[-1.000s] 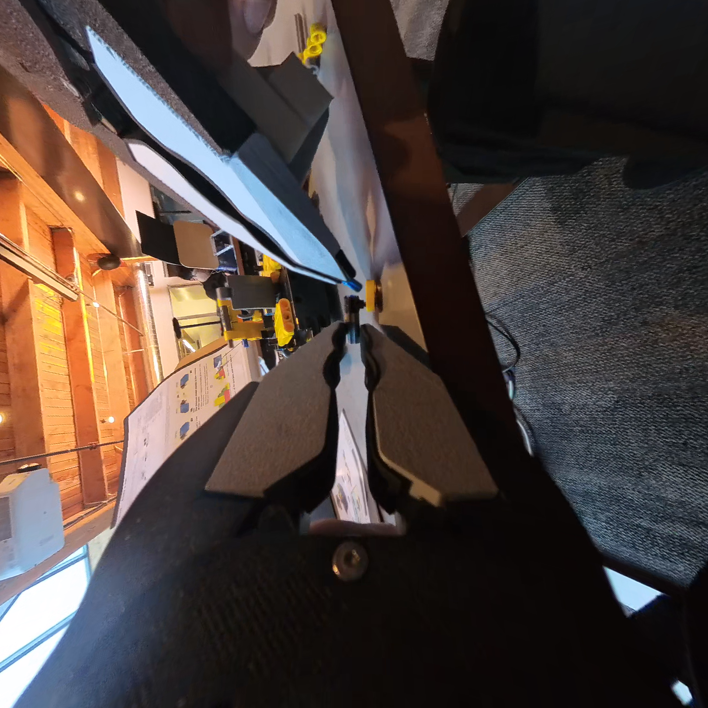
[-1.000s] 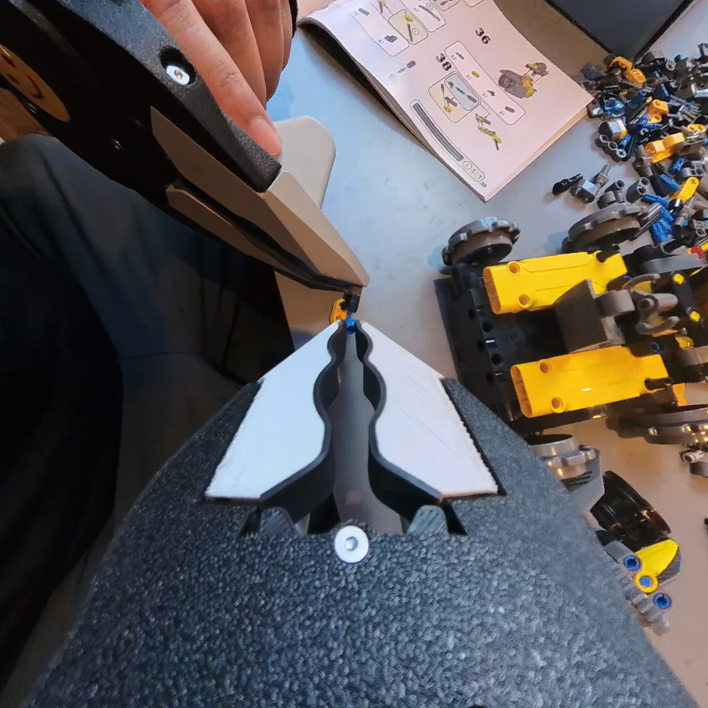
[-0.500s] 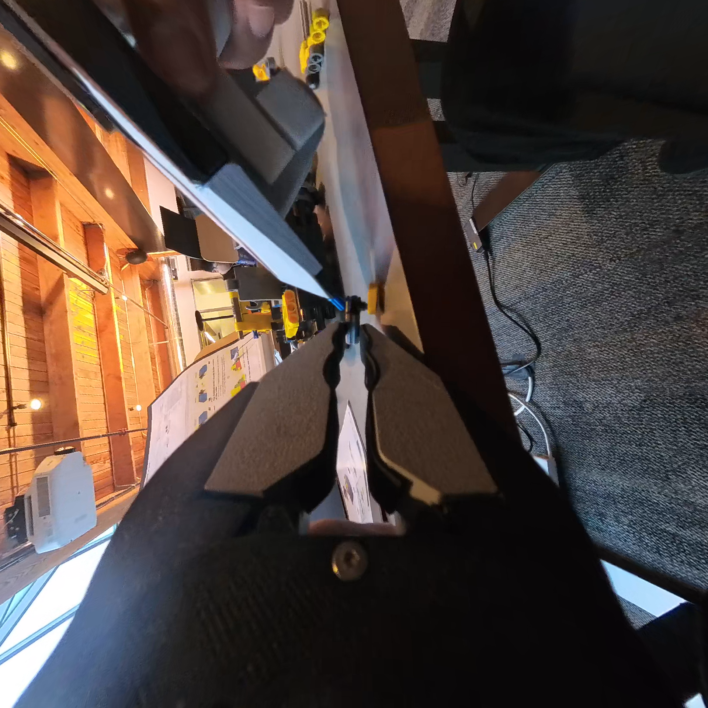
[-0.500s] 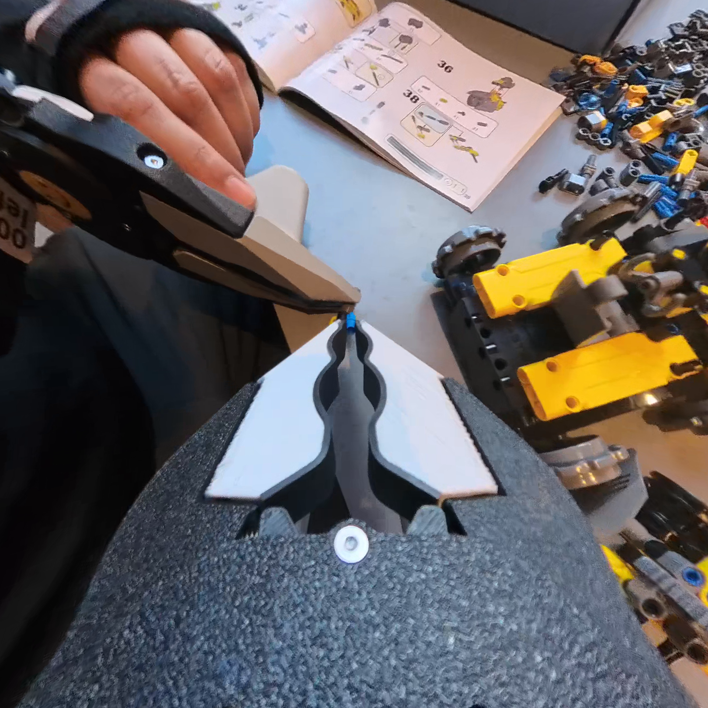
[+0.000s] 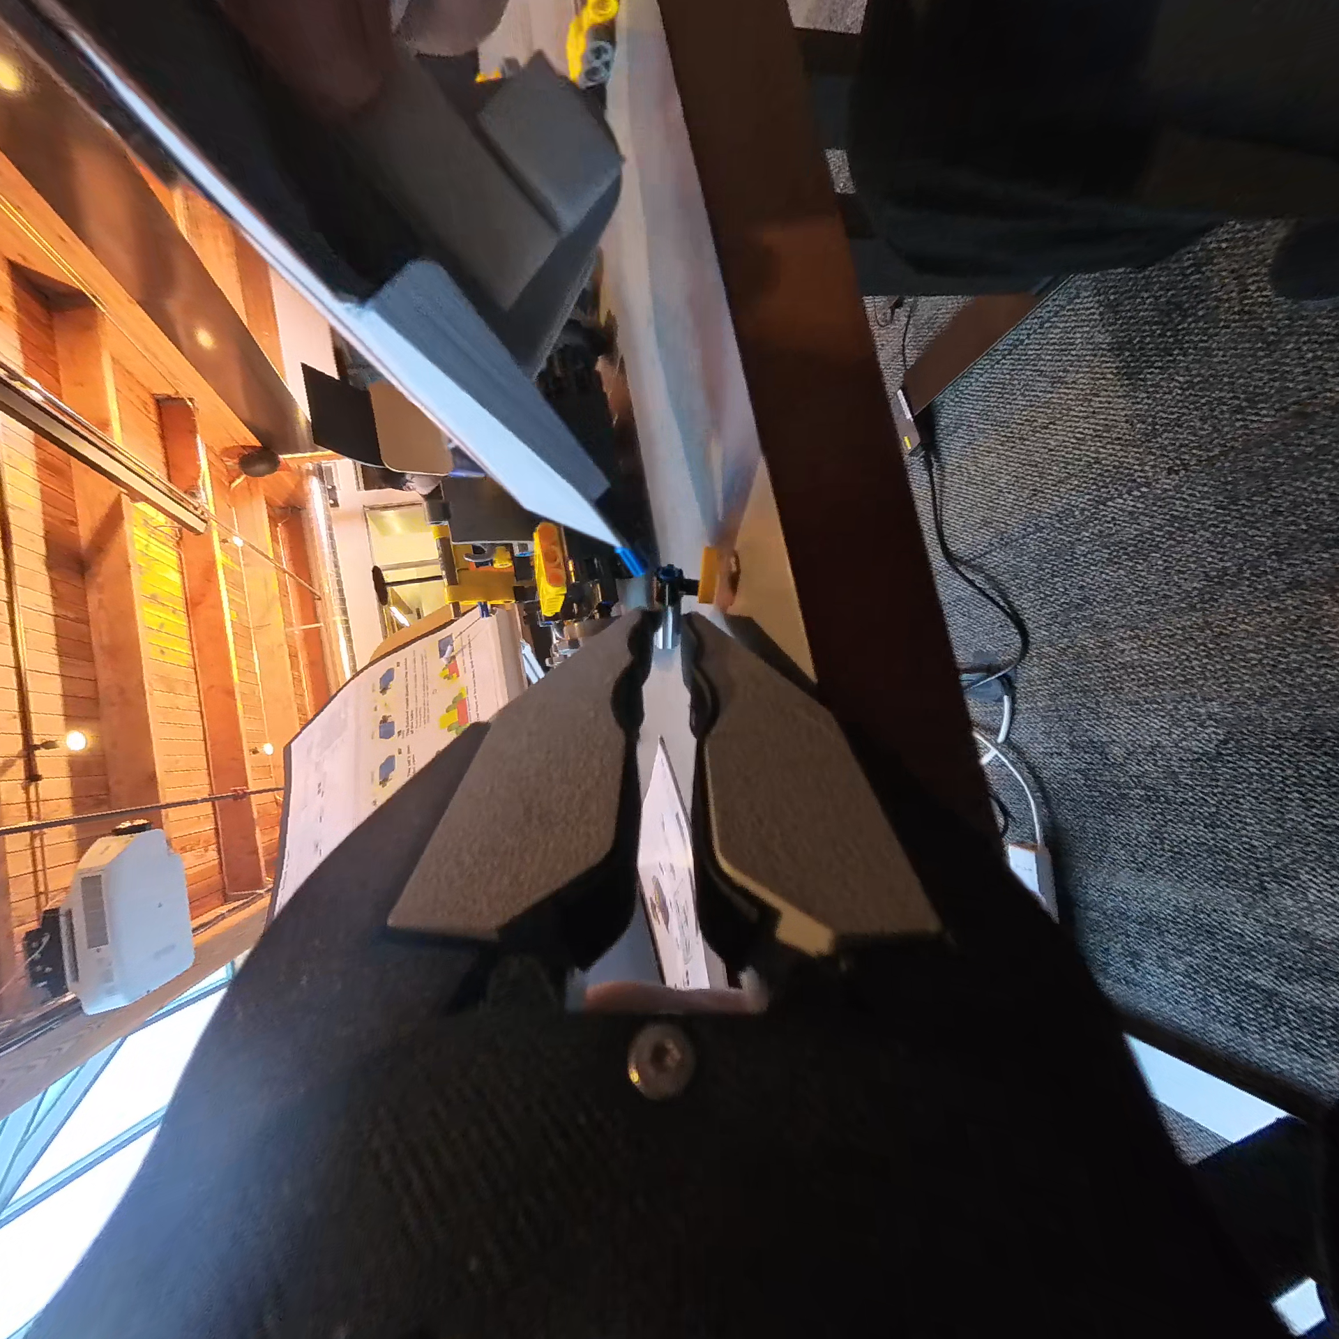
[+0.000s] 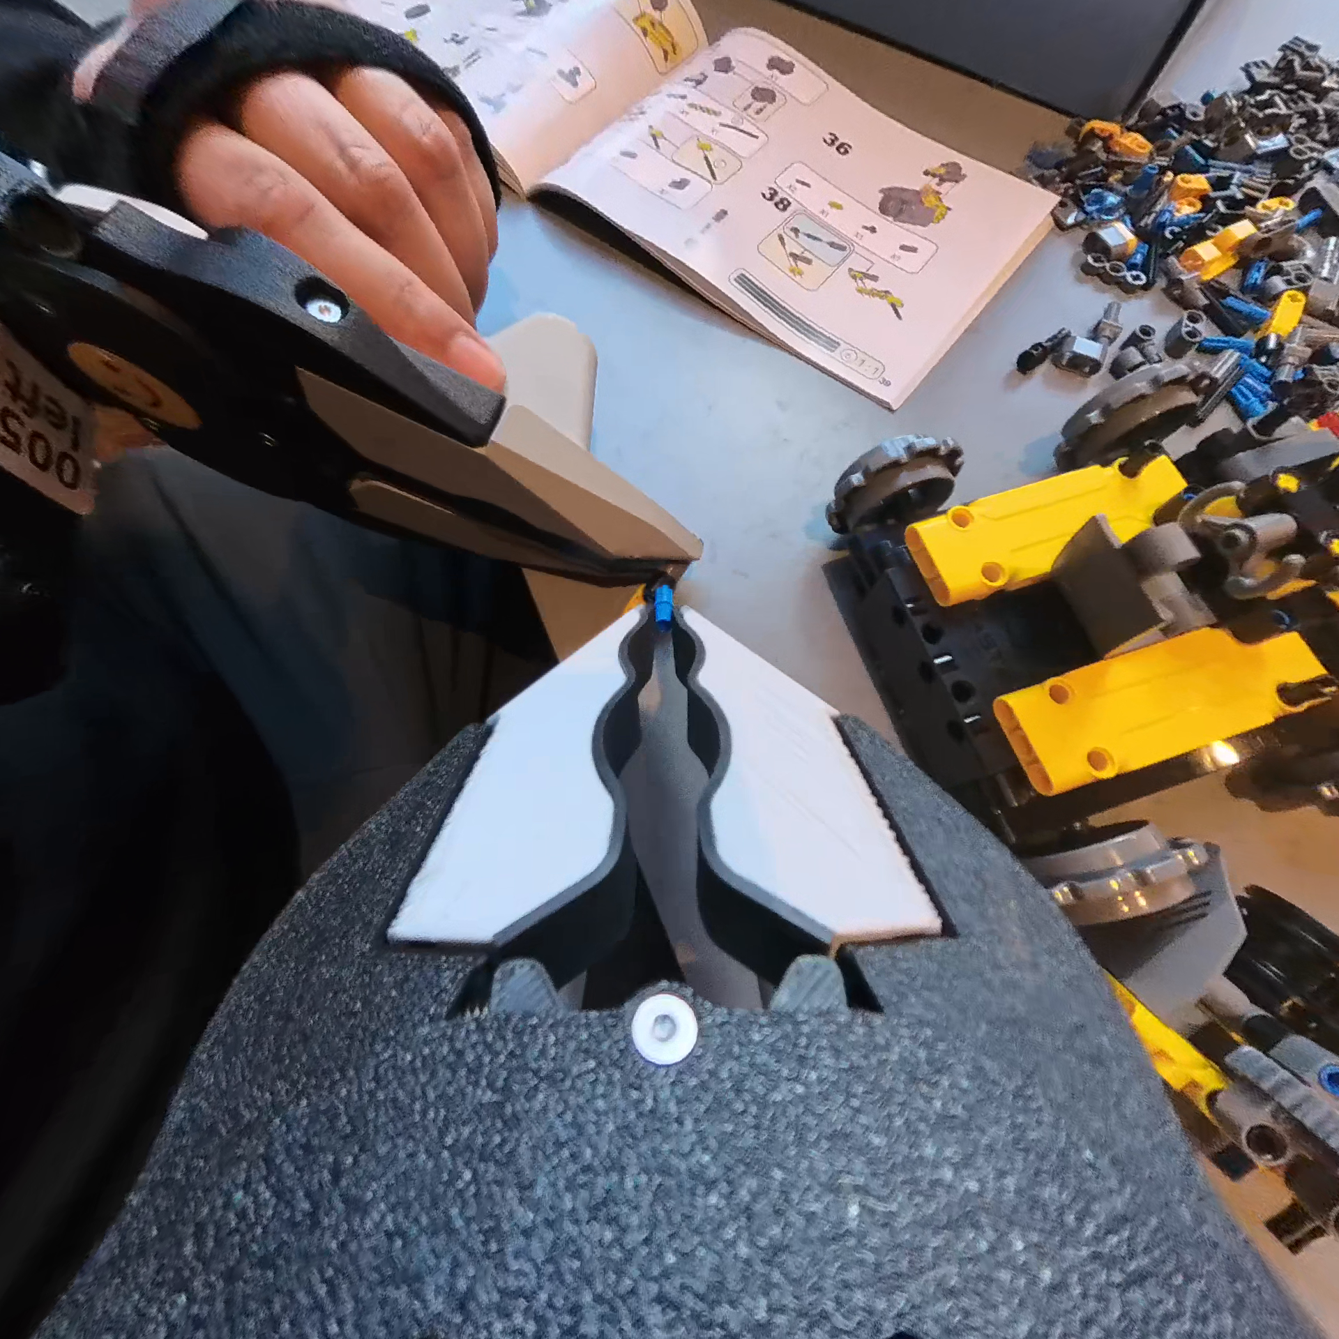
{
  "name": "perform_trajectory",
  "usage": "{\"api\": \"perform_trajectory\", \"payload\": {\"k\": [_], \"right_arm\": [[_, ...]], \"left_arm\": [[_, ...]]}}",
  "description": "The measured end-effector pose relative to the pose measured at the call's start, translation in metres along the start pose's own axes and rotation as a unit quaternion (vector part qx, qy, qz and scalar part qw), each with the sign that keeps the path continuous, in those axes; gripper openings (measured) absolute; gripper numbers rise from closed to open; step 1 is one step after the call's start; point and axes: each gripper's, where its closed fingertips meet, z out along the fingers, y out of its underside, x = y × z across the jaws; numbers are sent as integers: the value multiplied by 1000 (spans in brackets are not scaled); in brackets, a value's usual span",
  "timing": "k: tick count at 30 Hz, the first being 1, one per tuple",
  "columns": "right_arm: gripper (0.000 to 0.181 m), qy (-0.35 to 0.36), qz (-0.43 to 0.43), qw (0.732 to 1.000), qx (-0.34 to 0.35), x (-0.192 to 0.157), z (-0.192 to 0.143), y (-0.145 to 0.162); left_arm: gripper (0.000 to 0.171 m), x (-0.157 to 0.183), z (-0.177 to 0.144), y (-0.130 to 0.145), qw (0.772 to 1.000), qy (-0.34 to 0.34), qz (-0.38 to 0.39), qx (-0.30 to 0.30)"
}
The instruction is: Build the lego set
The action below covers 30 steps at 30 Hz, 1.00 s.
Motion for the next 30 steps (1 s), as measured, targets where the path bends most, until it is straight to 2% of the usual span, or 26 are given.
{"api": "perform_trajectory", "payload": {"k": [4, 10, 13, 15, 17, 19, 21, 23, 24, 26, 30], "right_arm": [[4, 2, -7, 1000, 0, -2, 3, -1], [4, 6, -28, 999, -18, -5, 10, 5], [4, 5, -30, 999, -18, -6, 9, 6], [4, 4, -27, 999, -23, -4, 10, 8], [4, -2, -25, 999, -20, -6, 9, 8], [4, -6, -27, 999, -17, -8, 7, 6], [4, -7, -31, 999, -14, -8, 4, 5], [4, -5, -31, 999, -12, -6, 0, 5], [4, -3, -30, 999, -11, -5, -1, 6], [4, -2, -26, 1000, -12, -2, -4, 9], [4, -25, 1, 1000, -10, 2, -11, 15]], "left_arm": [[6, -1, 0, -1, 1000, -2, -4, 1], [9, 5, -8, 0, 999, 37, -27, 18], [12, 8, -15, -3, 990, 100, -91, 47], [20, 6, -19, -1, 977, 143, -151, 56], [27, 6, -20, 0, 947, 205, -241, 60], [36, 6, -22, -5, 892, 283, -345, 73], [43, 4, -22, -10, 826, 352, -431, 88], [48, 4, -19, -8, 772, 407, -482, 83], [48, 5, -19, -8, 751, 431, -494, 81], [44, 6, -14, -6, 735, 447, -505, 73], [34, 10, -8, -5, 730, 449, -512, 60]]}}
